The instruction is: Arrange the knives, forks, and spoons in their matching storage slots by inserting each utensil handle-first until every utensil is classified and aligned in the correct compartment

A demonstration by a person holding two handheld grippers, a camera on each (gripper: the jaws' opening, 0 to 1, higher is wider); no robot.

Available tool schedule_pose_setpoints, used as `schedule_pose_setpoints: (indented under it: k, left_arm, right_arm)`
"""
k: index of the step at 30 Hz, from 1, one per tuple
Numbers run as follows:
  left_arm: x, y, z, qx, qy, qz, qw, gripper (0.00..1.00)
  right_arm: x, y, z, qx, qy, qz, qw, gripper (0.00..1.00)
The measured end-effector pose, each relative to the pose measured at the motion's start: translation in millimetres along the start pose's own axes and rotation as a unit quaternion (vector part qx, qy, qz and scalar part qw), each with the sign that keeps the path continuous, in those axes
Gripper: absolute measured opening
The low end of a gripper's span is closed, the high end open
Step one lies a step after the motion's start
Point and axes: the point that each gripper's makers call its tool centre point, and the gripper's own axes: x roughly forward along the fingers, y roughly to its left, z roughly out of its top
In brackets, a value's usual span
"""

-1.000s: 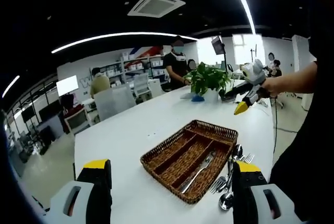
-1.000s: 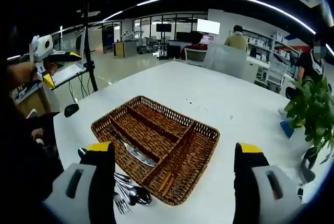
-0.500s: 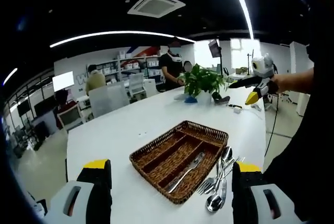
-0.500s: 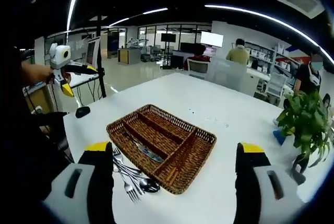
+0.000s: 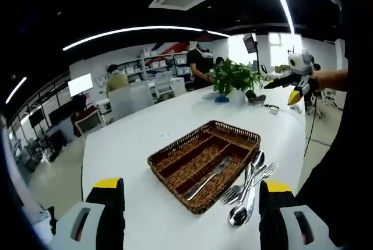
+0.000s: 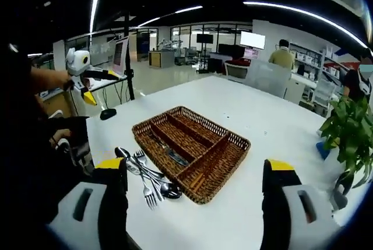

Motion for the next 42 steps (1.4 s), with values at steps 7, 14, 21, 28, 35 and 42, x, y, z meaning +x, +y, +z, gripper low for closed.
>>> schedule_pose_setpoints:
  k: [7,14,21,28,35,42]
  left_arm:
    - [19.6,5.0,3.8,-0.007,-0.017,-0.025,0.9995,1.00]
    - [15.1,3.9,19.4,0.004,-0.045,-0.011,0.9989,1.00]
    - [12.4,8.5,21.7,0.017,-0.030,0.010,0.9993,1.00]
    - [25.6,-3.5,30.1,0.030,-0.025,-0.007,0.9992,1.00]
    - [36.3,-15.3,54.9,0.050,-0.042,-0.023,0.9976,1.00]
    - [52.2,-25.7,63.7,0.046,-0.040,-0.054,0.9967,1.00]
  right_arm:
    - [-1.5,-0.6,10.7,0.048,-0.023,-0.040,0.9978,0.99]
    - [-10.8,-1.0,0.8,0.009,0.001,-0.033,0.9994,0.99]
    - [-14.1,-8.5,6.2,0.022,-0.017,-0.045,0.9986,0.99]
    - [-22.1,-13.1,1.0,0.037,-0.023,-0.046,0.9980,0.99]
    - [-29.0,-25.3,3.2,0.039,-0.033,-0.065,0.9965,0.99]
    - [-35.8,-24.5,5.8,0.052,-0.026,-0.064,0.9963,0.99]
